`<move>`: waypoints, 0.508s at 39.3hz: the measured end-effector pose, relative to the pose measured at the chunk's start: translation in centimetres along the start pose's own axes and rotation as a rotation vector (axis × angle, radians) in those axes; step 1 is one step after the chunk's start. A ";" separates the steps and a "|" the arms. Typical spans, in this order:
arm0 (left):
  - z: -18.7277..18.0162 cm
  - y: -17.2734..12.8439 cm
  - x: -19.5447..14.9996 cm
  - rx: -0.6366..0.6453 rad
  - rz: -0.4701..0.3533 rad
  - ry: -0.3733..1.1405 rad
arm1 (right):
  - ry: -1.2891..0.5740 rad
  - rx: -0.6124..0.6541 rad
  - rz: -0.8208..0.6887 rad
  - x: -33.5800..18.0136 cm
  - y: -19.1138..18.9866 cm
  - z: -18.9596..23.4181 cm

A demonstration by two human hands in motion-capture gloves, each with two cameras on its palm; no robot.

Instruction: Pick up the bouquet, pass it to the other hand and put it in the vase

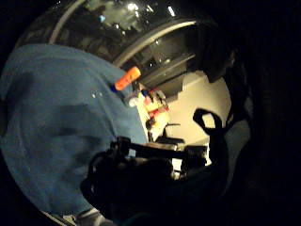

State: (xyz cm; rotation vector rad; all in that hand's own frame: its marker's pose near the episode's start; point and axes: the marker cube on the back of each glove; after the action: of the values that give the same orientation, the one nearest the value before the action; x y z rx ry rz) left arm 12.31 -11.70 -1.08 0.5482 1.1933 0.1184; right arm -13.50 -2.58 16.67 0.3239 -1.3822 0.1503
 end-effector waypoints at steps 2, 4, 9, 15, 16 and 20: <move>-0.5 0.2 -0.4 0.028 -0.071 -0.032 | 0.022 -0.021 -0.136 -0.1 -0.1 0.2; -0.9 0.1 -0.6 0.042 -0.080 -0.047 | 0.047 -0.043 -0.267 -0.1 -0.5 0.3; -2.6 -2.0 0.5 0.096 -0.023 -0.088 | 0.124 -0.106 -0.326 2.8 -1.7 -0.1; -5.1 -5.9 4.9 0.163 0.171 -0.004 | 0.121 -0.143 -0.347 2.6 -2.4 -1.5; -5.8 -6.5 5.4 0.180 0.162 -0.024 | 0.121 -0.155 -0.315 2.2 -2.3 -1.8; -8.8 -8.6 7.2 0.260 0.062 -0.128 | 0.084 -0.230 -0.434 0.5 -2.9 -2.4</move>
State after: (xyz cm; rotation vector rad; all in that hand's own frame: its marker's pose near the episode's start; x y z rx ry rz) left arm 5.45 -13.48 -13.46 0.8094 1.0736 -0.0193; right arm -10.32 -4.62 16.42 0.4113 -1.2034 -0.3478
